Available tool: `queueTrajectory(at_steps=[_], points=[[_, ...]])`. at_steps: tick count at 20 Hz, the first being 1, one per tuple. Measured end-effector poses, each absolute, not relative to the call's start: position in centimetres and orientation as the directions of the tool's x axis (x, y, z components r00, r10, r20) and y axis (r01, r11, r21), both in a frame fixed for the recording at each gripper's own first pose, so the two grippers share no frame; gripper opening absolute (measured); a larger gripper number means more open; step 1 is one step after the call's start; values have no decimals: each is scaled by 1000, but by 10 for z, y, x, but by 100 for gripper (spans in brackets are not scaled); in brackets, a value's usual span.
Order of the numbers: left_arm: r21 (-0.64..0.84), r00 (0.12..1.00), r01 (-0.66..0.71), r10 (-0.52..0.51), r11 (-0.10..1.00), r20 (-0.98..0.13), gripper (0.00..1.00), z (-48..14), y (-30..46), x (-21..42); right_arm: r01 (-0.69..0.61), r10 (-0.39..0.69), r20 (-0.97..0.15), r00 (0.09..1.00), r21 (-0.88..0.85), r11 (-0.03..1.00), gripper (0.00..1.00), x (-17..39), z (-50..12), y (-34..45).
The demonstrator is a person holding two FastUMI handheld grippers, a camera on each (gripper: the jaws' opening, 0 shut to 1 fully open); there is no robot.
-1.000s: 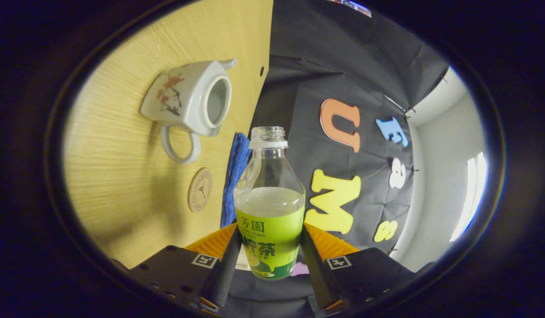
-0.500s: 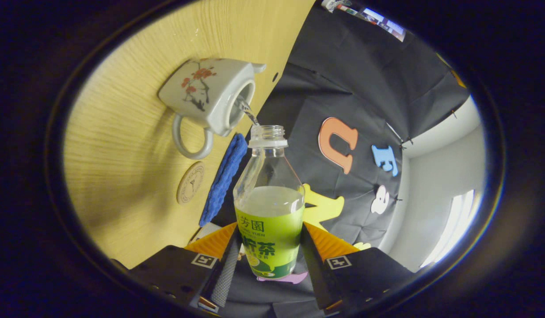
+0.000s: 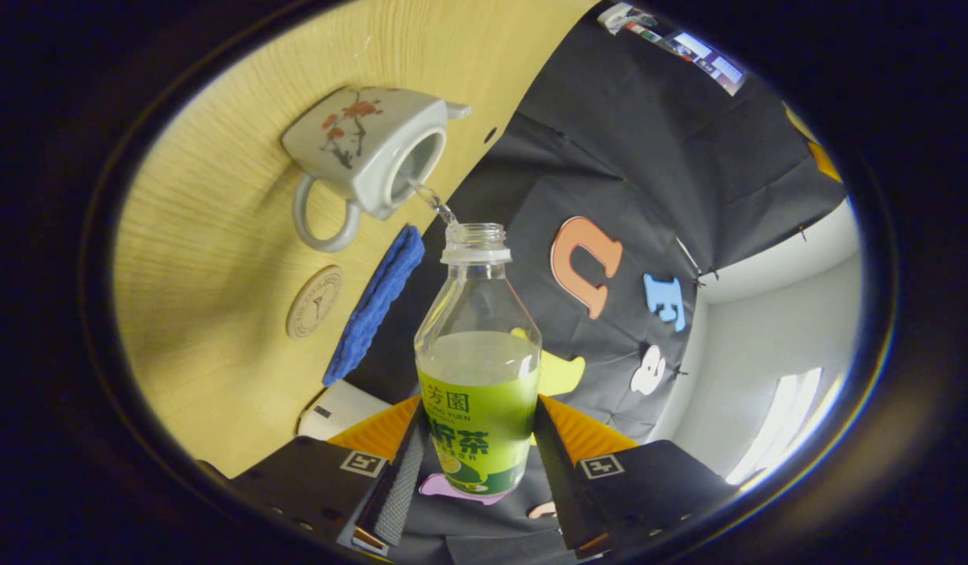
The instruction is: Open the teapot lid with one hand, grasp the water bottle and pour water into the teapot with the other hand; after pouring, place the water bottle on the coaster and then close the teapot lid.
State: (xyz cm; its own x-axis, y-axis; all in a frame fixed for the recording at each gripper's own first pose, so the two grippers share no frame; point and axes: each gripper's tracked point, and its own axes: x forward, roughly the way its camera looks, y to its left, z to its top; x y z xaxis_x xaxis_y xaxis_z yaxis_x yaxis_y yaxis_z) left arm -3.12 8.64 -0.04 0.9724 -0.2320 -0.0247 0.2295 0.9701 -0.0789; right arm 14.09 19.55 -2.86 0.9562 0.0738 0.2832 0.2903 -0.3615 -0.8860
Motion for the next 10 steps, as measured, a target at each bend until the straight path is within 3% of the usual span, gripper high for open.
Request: queueTrajectory(at_steps=[10], points=[[-75,974,223,-225,972,-20,3,2,88,-33,369,140,343,929,-823,-433,74,129,-5,215]])
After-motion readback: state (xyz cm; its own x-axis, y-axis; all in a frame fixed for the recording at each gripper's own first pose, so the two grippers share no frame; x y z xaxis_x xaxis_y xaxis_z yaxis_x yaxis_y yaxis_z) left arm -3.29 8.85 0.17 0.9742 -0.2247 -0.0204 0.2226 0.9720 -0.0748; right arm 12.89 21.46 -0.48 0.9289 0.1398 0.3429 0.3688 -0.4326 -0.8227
